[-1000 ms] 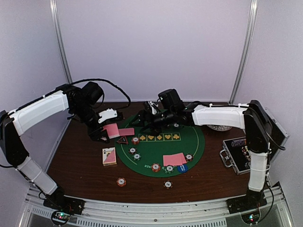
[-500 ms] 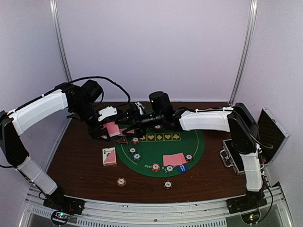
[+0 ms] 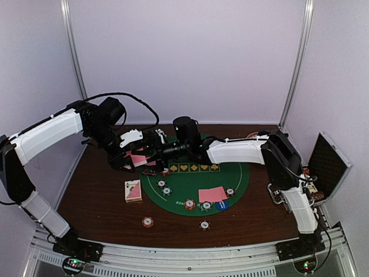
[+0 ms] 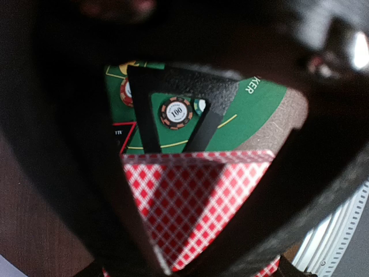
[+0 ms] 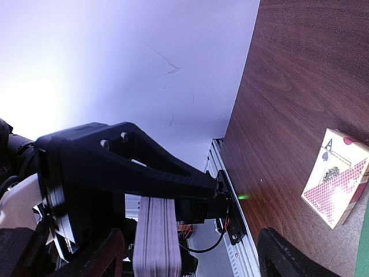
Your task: Distribute texas hold em gaming equipment
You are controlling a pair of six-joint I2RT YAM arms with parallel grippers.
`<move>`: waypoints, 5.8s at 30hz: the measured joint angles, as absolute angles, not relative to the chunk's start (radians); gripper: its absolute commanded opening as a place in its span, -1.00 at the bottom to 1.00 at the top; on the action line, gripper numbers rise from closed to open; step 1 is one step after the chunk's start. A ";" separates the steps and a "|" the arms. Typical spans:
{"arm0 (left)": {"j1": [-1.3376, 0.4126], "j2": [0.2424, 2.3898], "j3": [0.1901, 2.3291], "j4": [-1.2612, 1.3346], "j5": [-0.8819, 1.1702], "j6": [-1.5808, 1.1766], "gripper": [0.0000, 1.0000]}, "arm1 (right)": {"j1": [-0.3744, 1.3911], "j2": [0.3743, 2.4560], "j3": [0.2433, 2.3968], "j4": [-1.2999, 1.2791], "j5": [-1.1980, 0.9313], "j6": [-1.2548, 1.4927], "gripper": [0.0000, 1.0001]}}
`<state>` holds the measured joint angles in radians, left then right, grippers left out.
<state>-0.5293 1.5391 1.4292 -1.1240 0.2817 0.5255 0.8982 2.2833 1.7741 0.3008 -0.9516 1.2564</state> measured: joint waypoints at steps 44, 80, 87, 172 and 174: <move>-0.534 1.539 1.435 -1.130 0.289 0.526 -1.00 | 0.883 2.227 1.671 0.368 -1.035 1.253 0.41; -0.534 1.549 1.447 -1.149 0.276 0.526 -1.00 | 0.850 2.168 1.613 0.325 -1.046 1.208 -0.07; -0.534 1.549 1.447 -1.149 0.276 0.526 -1.00 | 0.848 2.127 1.584 0.350 -1.047 1.230 -0.24; -0.504 1.483 1.383 -1.160 0.238 0.527 -1.00 | 0.961 2.371 1.874 -0.512 0.444 -0.704 -0.04; -0.504 1.483 1.384 -1.162 0.238 0.527 -1.00 | 0.964 2.371 1.864 -0.517 0.437 -0.695 0.07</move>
